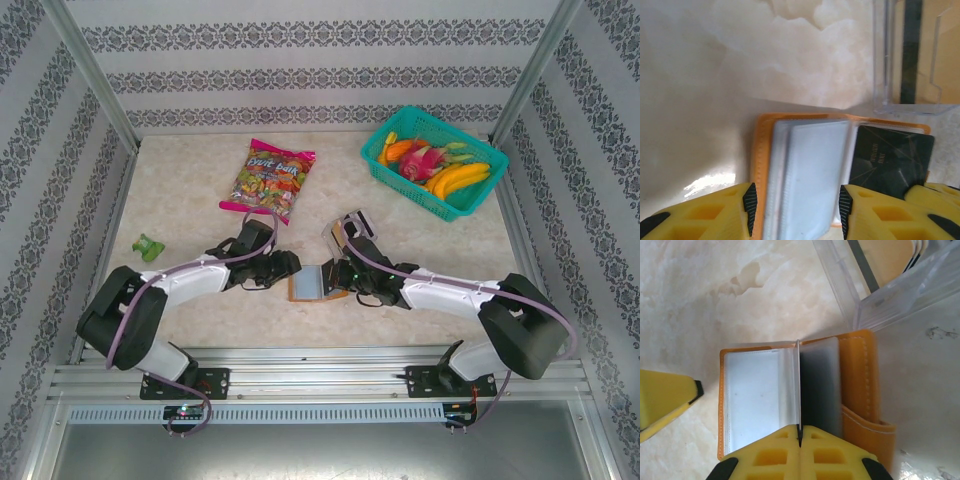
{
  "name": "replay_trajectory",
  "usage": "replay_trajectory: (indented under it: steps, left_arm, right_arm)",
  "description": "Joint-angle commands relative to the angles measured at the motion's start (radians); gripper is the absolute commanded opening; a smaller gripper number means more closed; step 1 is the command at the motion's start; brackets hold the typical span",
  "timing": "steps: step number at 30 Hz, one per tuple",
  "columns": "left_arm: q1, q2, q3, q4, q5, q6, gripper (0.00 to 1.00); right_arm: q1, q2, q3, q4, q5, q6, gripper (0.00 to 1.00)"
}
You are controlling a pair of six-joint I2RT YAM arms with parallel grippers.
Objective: Put the credit cards into the card holder
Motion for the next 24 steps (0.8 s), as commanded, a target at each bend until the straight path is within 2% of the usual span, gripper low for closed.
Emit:
replay_trajectory:
  steps: [1, 10, 17, 24]
  left_arm:
    - [-0.015, 0.038, 0.022, -0.01, 0.008, 0.019, 0.51]
    - [-0.021, 0.088, 0.04, -0.012, 0.02, 0.025, 0.49]
    - [-0.026, 0.117, 0.035, -0.005, 0.026, 0.024, 0.37]
    - [-0.032, 0.139, 0.038, -0.013, 0.023, 0.023, 0.3]
  right_arm:
    - [-0.009, 0.009, -0.024, 0.093, -0.042, -0.008, 0.0]
    - [-0.008, 0.066, -0.043, 0.147, -0.057, 0.017, 0.0]
    - [0.006, 0.114, -0.058, 0.19, -0.056, 0.035, 0.0]
    - [0.031, 0.166, -0.04, 0.221, -0.077, 0.057, 0.0]
